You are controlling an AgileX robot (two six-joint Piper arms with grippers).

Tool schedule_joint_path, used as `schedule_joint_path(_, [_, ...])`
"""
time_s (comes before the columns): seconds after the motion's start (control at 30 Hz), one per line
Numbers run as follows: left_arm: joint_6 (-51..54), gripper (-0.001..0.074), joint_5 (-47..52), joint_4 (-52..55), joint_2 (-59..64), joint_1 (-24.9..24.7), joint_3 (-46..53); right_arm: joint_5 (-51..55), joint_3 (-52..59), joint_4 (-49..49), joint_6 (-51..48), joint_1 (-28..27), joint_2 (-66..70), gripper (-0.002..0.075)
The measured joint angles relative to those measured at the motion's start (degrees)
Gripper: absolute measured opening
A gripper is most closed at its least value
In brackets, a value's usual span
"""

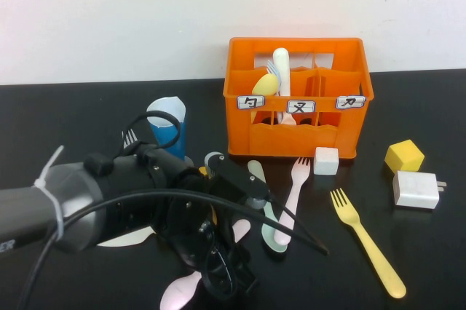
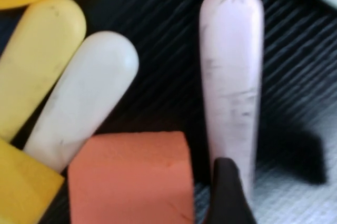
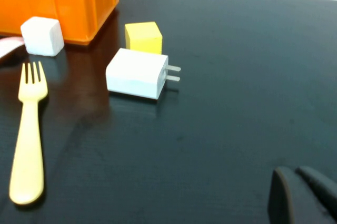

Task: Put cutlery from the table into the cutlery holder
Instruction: Pick up the spoon

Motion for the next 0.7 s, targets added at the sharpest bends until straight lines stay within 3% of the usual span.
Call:
schedule_joint_path(0.4, [-0.65,0.0377,-0.95,2.46,1.49,0.0,0.0,0.0,0.0,0.0,0.0,0.0,0.0,-0.0003])
schedule_joint_path(0.5, [-1.21,0.0277,-1.1,2.93,1.84,0.0,-0.1,0.0,0.0,0.0,0.0,0.0,0.0,-0.0003])
schedule_joint_path(0.6, [-1.52,0.0115,-1.34,3.06,1.93,0.0,-0.21,0.0,0.0,0.0,0.0,0.0,0.0,-0.0003])
schedule_joint_path(0.7, [-1.62,0.01,-1.48,3.06,1.93,0.0,-0.21,0.0,0.0,0.0,0.0,0.0,0.0,-0.0003])
